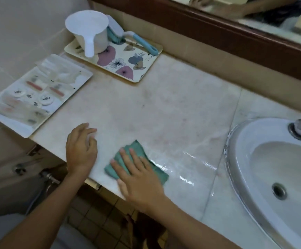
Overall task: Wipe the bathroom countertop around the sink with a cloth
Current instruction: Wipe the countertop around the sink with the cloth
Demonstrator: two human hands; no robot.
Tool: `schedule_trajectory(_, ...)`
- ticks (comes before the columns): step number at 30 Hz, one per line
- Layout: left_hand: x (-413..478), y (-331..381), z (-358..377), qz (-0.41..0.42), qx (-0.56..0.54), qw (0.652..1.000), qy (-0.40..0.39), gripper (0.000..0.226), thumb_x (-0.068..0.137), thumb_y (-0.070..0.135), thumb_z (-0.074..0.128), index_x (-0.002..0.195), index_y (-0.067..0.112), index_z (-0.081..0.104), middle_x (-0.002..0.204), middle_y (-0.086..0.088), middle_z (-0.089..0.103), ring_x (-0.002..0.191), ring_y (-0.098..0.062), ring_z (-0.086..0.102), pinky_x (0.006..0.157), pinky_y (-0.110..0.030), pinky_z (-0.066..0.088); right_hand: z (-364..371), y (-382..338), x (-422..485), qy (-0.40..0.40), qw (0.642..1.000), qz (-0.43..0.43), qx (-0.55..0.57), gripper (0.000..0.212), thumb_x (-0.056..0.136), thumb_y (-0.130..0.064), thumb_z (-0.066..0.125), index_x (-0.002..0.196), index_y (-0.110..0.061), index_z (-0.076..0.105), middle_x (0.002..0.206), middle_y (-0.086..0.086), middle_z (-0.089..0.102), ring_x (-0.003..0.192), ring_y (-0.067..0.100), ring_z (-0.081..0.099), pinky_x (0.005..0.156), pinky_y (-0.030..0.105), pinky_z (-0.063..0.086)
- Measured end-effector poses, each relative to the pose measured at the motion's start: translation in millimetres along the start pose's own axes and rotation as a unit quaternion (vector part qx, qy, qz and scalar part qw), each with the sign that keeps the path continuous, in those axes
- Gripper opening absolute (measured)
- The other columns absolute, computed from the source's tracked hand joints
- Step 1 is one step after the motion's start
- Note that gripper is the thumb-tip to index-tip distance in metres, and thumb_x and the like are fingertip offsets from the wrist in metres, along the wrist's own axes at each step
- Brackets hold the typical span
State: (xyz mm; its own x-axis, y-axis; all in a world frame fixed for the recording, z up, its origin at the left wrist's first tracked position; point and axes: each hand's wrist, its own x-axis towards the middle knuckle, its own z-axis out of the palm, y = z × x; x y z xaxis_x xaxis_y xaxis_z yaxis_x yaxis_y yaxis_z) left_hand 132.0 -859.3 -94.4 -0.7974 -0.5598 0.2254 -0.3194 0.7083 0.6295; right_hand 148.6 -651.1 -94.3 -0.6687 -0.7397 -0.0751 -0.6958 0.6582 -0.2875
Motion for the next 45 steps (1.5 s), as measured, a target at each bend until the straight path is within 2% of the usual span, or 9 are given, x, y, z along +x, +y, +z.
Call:
schedule_trajectory(3,0,-6,-12,-0.071,0.053,0.993,0.076,0.027,0.083,0.005,0.057,0.105,0.017,0.068,0.136,-0.003,0.052,0.125,-0.031,0.043,0.101,-0.047,0.031,-18,63,-37,-0.006,0.999,0.003,-0.034,0.055,0.099,-0.045,0.027,0.152,-0.037,0.014,0.162,-0.005,0.003,0.149,0.017,-0.001,0.118,0.038,0.009)
schedule_trajectory(7,12,-31,-12,-0.260,0.097,0.955,0.102,0.033,0.092,0.022,0.048,0.124,0.017,0.057,0.153,-0.006,0.029,0.136,-0.036,0.027,0.106,-0.052,0.027,-49,147,-4,0.008,0.986,0.160,-0.051,0.059,0.095,-0.053,0.012,0.152,-0.037,0.016,0.162,-0.003,0.006,0.149,0.018,0.002,0.119,0.034,0.005)
schedule_trajectory(14,10,-42,1,-0.236,0.133,0.955,0.118,0.032,0.093,0.010,0.045,0.119,0.023,0.058,0.150,-0.001,0.033,0.127,-0.036,0.031,0.102,-0.048,0.036,-55,162,125,0.066,0.934,0.350,-0.037,0.058,0.099,-0.039,0.021,0.154,-0.022,0.010,0.161,0.015,0.007,0.146,0.036,0.008,0.118,0.049,0.007)
schedule_trajectory(22,8,-41,-1,-0.248,0.037,0.952,0.177,0.034,0.096,0.016,0.039,0.113,0.023,0.067,0.146,0.004,0.045,0.122,-0.025,0.035,0.104,-0.030,0.033,-8,-24,123,0.000,0.997,0.077,-0.001,0.060,0.098,-0.039,0.021,0.154,-0.027,0.004,0.162,0.005,-0.006,0.148,0.025,-0.009,0.120,0.044,0.003)
schedule_trajectory(26,9,-44,0,-0.247,-0.004,0.951,0.184,0.033,0.095,0.016,0.040,0.112,0.020,0.068,0.144,0.006,0.047,0.120,-0.023,0.036,0.099,-0.019,0.030,-11,-6,34,-0.062,0.995,-0.070,-0.033,0.058,0.097,-0.043,0.024,0.153,-0.035,0.008,0.162,-0.002,-0.002,0.149,0.021,-0.006,0.119,0.041,0.007)
schedule_trajectory(32,10,-45,1,-0.242,-0.011,0.952,0.185,0.032,0.095,0.009,0.045,0.110,0.023,0.069,0.146,0.004,0.044,0.121,-0.026,0.036,0.095,-0.021,0.037,-51,122,58,0.008,0.984,0.168,-0.053,0.063,0.091,-0.047,0.014,0.152,-0.032,0.019,0.162,0.001,0.008,0.148,0.024,0.009,0.120,0.036,0.005)
schedule_trajectory(37,11,-47,1,-0.251,-0.014,0.954,0.165,0.032,0.094,0.008,0.047,0.109,0.026,0.069,0.148,0.004,0.040,0.129,-0.026,0.030,0.098,-0.025,0.041,-41,74,154,0.058,0.939,0.339,-0.016,0.062,0.094,-0.036,0.020,0.154,-0.023,0.009,0.161,0.014,0.005,0.147,0.034,0.006,0.118,0.047,0.009)
schedule_trajectory(42,11,-48,0,-0.255,-0.004,0.956,0.143,0.030,0.096,0.011,0.046,0.110,0.027,0.068,0.150,0.004,0.035,0.134,-0.026,0.025,0.101,-0.038,0.044,-1,-49,110,0.022,0.989,0.148,0.008,0.063,0.094,-0.038,0.021,0.154,-0.027,0.003,0.162,0.005,-0.005,0.148,0.026,-0.008,0.120,0.043,0.003)
schedule_trajectory(45,11,-42,-3,-0.254,0.010,0.958,0.131,0.030,0.097,0.011,0.044,0.111,0.025,0.067,0.153,0.003,0.034,0.137,-0.026,0.024,0.104,-0.034,0.038,4,-55,41,-0.012,0.998,0.064,-0.001,0.061,0.096,-0.041,0.020,0.153,-0.033,0.001,0.162,-0.003,-0.009,0.147,0.020,-0.014,0.119,0.038,-0.003)
